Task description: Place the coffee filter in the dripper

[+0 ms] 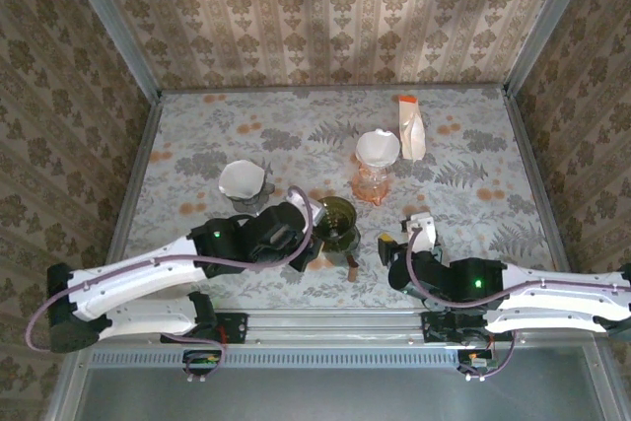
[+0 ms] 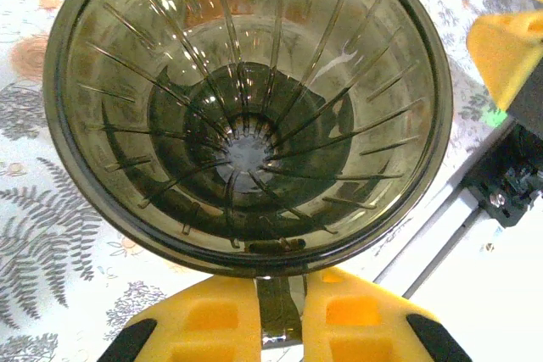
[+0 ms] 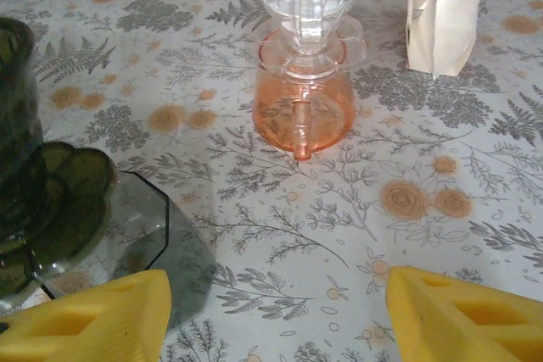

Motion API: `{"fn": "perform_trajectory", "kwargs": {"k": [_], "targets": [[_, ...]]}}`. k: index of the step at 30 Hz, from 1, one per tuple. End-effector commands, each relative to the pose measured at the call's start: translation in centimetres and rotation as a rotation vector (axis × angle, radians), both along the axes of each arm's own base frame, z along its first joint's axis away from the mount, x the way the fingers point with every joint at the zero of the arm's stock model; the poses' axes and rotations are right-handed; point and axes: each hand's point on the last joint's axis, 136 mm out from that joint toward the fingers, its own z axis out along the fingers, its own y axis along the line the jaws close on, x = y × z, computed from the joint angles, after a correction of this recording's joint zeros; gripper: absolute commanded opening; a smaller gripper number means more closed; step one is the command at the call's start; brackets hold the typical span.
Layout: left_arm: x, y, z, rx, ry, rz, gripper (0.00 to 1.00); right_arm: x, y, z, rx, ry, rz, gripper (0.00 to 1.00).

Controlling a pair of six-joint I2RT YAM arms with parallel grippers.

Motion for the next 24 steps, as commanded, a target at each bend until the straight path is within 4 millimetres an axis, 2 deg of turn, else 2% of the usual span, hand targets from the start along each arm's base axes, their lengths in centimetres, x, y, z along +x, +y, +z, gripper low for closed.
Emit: {"fn": "perform_trajectory", "kwargs": {"k": [1,9,24], "targets": [[-0.3,-2.1,3.0,-0.102,-0.048,-0.08,0.0,0.1,-1.4,0.3,-0.013,-0.021,-0.037,0.69],[-0.1,-3.2,1.3,-0.068,-0.059,-0.105,0.0,0.0,-1.8,0.2,-0.006,-0.02,-0.043,0.69],[0.3,-2.3,-1.5,0.031,-0.083,-0.102,0.0,-0.2,-2.6,0.0,0.005,-0.021,-0.05,0.69]]}}
